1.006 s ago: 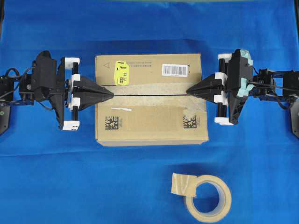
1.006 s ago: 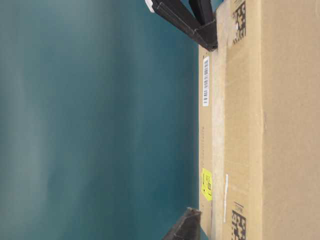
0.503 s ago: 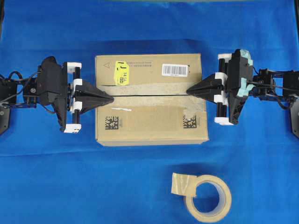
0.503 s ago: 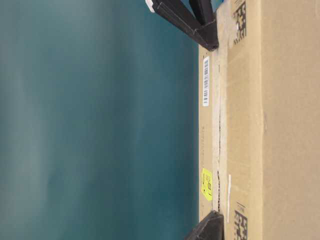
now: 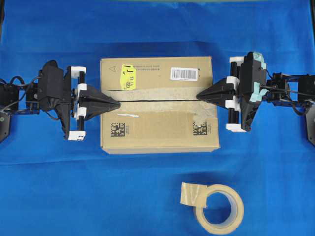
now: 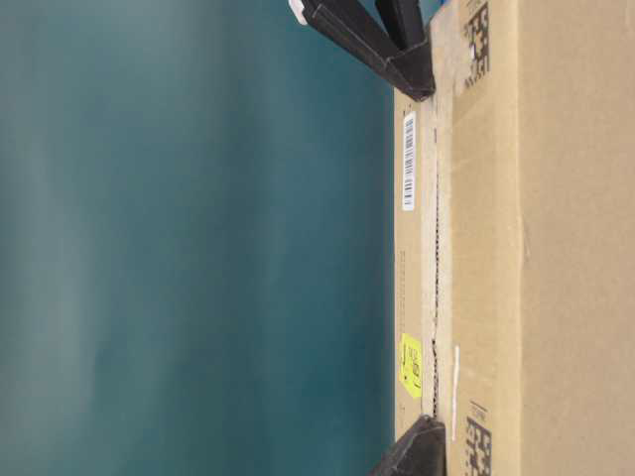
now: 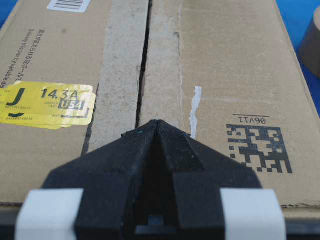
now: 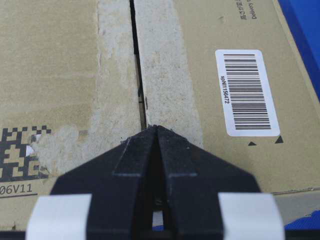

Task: Close the cardboard box.
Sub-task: 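Hold both grippers pressing on the closed lid seam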

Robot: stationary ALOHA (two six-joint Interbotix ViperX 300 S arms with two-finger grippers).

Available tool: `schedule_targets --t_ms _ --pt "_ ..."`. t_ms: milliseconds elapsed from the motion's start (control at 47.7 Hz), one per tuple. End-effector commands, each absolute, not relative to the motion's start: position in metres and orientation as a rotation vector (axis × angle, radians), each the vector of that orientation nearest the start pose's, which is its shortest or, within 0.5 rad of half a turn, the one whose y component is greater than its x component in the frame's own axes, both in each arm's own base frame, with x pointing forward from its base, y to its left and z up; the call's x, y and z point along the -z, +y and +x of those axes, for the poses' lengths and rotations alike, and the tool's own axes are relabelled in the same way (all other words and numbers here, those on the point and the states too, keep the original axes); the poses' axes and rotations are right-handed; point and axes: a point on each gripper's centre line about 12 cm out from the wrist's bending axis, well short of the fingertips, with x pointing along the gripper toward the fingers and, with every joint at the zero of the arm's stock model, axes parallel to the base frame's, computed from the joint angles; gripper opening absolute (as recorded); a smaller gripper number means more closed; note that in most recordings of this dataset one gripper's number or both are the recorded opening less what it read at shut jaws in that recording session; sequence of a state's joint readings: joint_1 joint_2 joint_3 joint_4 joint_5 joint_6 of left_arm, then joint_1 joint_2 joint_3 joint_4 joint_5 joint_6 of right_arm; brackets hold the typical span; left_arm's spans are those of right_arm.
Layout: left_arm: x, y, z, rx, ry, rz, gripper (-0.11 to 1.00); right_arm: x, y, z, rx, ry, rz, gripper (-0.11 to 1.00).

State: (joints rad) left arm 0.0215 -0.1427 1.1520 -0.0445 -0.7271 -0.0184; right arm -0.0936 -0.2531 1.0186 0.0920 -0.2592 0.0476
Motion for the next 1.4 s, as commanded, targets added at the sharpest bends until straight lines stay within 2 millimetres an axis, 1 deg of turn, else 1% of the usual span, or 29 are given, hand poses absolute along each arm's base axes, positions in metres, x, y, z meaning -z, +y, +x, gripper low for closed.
schedule_targets --t_ms 0,1048,1384 --pt "-0.148 0.011 0.291 -0.065 0.269 -0.053 0.00 -0.170 -0.032 0.302 0.151 0.488 0.150 0.00" --pt "-0.149 0.014 0.292 -0.072 0.266 -0.054 0.01 -0.171 -0.026 0.304 0.133 0.484 0.153 0.00" --pt "-0.149 0.014 0.292 -0.072 0.267 -0.055 0.01 -0.176 -0.021 0.306 0.115 0.450 0.148 0.00"
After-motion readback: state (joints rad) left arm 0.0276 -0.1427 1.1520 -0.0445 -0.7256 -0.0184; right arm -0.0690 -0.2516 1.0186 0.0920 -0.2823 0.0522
